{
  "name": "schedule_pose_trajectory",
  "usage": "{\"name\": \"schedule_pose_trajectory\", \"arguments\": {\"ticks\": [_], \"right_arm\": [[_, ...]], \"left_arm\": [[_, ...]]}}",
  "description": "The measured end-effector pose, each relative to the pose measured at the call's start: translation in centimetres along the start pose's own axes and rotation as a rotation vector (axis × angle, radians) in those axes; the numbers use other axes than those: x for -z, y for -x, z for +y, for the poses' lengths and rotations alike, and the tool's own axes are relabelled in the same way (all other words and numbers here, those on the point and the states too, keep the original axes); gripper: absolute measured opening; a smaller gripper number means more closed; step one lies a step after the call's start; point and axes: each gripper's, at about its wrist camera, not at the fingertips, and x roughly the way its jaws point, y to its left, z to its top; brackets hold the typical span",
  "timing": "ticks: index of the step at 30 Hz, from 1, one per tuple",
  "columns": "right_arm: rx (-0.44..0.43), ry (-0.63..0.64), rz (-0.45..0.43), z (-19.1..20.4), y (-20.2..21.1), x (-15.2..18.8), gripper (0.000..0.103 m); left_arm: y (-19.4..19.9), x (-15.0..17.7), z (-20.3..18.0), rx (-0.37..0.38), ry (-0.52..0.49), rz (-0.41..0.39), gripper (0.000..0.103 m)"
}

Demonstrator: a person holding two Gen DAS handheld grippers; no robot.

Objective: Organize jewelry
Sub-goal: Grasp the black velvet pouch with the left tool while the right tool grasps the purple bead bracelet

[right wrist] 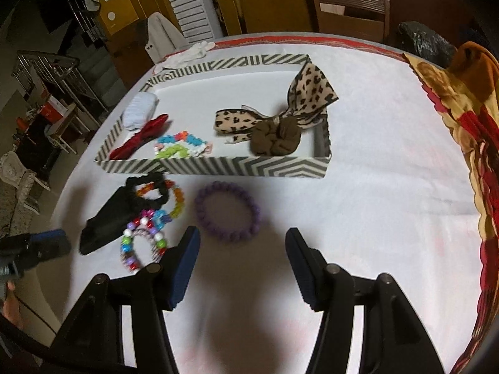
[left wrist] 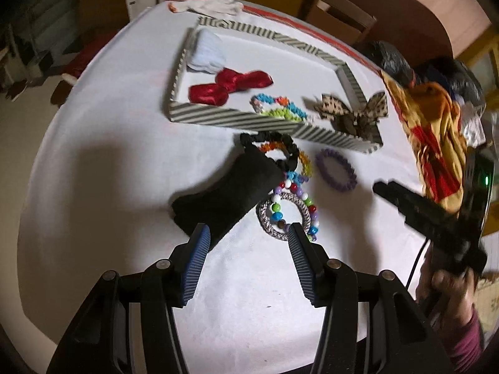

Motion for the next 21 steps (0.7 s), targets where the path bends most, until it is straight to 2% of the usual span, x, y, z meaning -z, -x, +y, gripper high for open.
{"name": "schedule_pose_trajectory", "arguments": {"ticks": [15, 17, 19, 20, 21], "right_arm": [[0.023, 0.040, 0.034, 0.2, -4.7, -1.9, 0.060], [0.018, 0.038, 0.020, 0.2, -4.8, -1.9, 0.051], [0.011, 0.040, 0.031, 0.3, -5.4, -1.9, 0.032], [0.013, 0.042, 0.039, 0.3, -5.7, -1.8, 0.028], [0.019, 0.046, 0.038, 0.3, -5.9, -1.8, 0.023]], "left_arm": [[-4.5, -1.2, 0.3, -0.064, -0.137, 0.084, 0.060], [-4.5, -1.3, 0.3, -0.065, -0.152, 0.078, 0.060], [-4.4, -1.3, 0.4, -0.057, -0.159, 0.071, 0.060], [-4.4, -1.4, 0.5, -0.054, -0.159, 0.065, 0.058], [-4.4, -1.4, 0.6, -0.055, -0.155, 0.061, 0.048]]}}
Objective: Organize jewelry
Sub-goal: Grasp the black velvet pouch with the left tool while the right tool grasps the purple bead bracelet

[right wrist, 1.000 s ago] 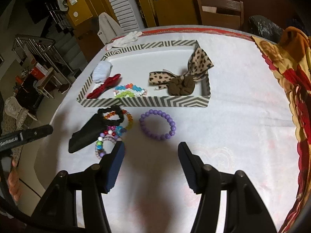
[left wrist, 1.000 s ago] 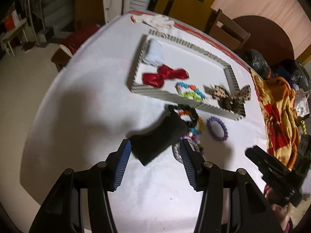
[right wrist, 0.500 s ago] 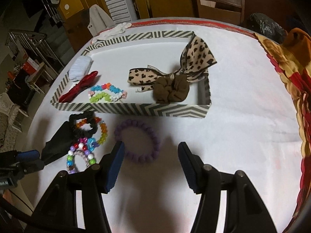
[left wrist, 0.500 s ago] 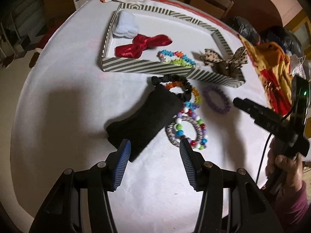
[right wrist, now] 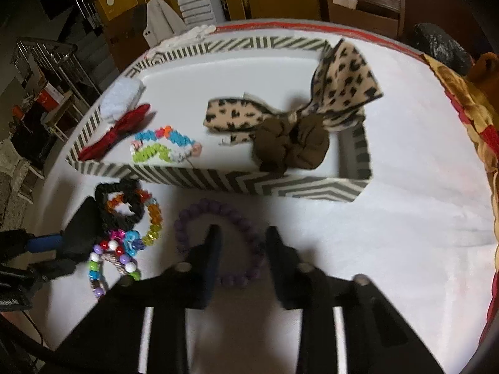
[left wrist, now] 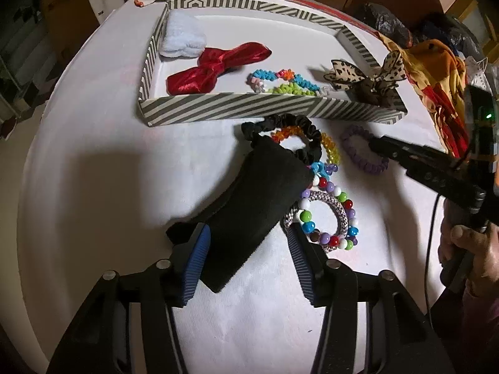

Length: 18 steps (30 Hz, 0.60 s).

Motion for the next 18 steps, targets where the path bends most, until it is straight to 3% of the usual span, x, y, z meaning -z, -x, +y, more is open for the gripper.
{"name": "schedule_pose_trajectory", "arguments": {"ticks": [1, 3, 5, 18], "right_arm": [[0.007, 0.009, -0.021, 0.1, 0.1, 0.0, 0.014], [0.007, 0.008, -0.024, 0.0, 0.0, 0.0, 0.009], [-0.008, -0.009, -0.023, -0.3, 0.3, 0.1, 0.009], [-0.058, 0.024, -0.152, 0.9, 8.2, -0.7, 0.009]], "left_arm": [[0.1, 0.0, 0.2, -0.013, 0.005, -0.003, 0.041], [0.2, -0.1, 1.0, -0.020, 0.027, -0.007, 0.026], [0.6, 0.0, 1.7, 0.003, 0.062, -0.013, 0.019], [5.7, -0.4, 0.0, -0.016, 0.081, -0.151, 0.014]]}}
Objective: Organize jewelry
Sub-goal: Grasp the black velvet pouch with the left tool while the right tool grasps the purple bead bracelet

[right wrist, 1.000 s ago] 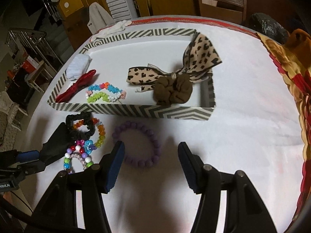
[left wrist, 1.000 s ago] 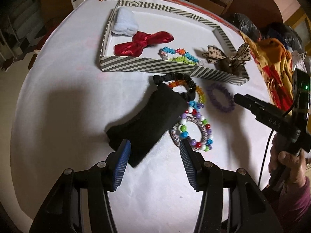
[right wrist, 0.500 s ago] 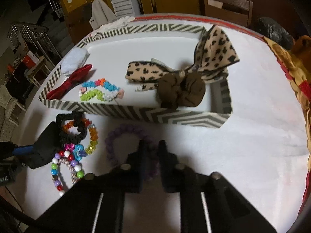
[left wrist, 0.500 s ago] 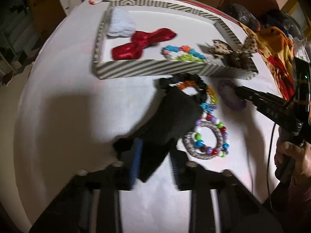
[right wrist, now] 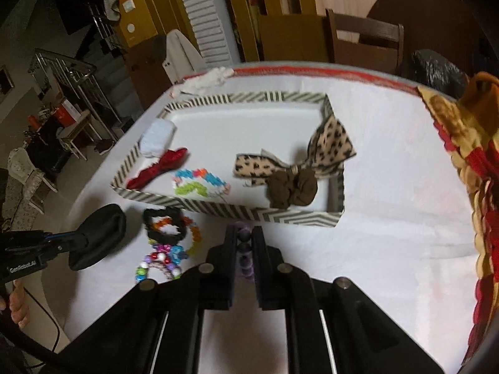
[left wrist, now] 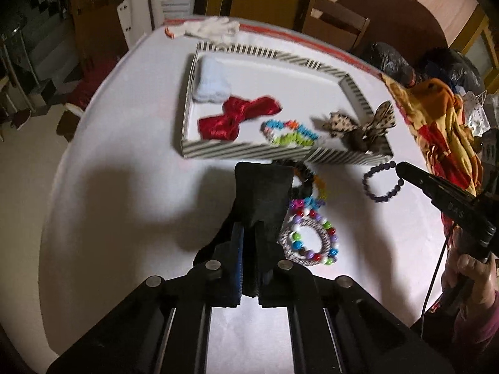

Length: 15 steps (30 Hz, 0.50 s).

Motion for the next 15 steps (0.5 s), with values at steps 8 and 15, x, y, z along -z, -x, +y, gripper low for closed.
{"name": "schedule_pose_trajectory", "arguments": {"ticks": [8, 15], "right_arm": [[-0.011, 0.045, -0.065, 1.0, 3.9, -1.3, 0.009], [-0.018, 0.088, -0.096, 2.1, 5.7, -2.2, 0.009]], "left_arm": [[2.1, -1.4, -2.2, -0.031, -0.034, -0.074, 0.014], [2.8, -2.9, -3.6, -0.082, -0.064, -0.127, 0.014]]}}
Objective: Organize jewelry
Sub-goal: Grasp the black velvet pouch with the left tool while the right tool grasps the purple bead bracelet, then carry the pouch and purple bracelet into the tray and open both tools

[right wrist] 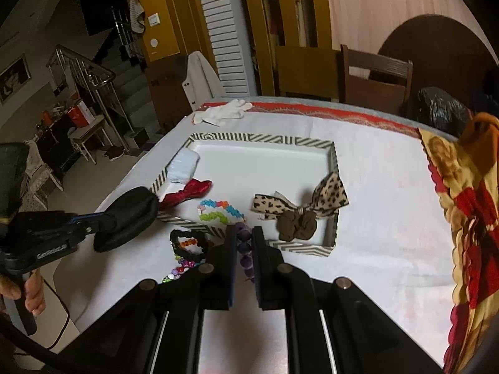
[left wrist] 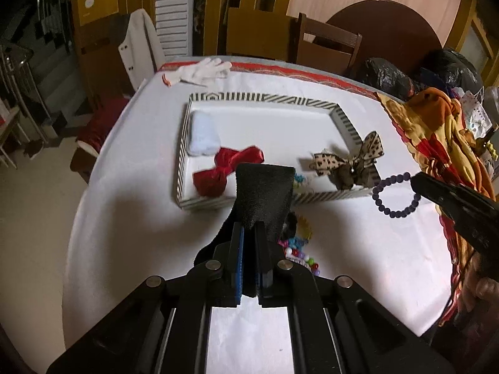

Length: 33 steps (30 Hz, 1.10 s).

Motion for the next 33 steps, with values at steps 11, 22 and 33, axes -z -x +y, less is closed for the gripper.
{"name": "schedule_pose_trajectory", "arguments": {"ticks": [11, 22, 33], "right_arm": [[-0.007, 0.016, -0.018, 0.4, 0.3, -1.7, 0.009], [-0.005, -0.002, -0.003, 0.2, -2.2, -3.3, 0.009], [0.003, 0.008, 0.047, 0.4, -7.3, -6.7, 0.009]], "left_arm": [[-0.4, -2.6, -1.1, -0.056, -0.051, -0.052, 0.015], [-3.2, -6.2, -0.9, -0.096, -0.106, -0.064, 0.015], [-7.1, -9.5, -0.3, -0.091, -0.134, -0.035, 0.015]]}}
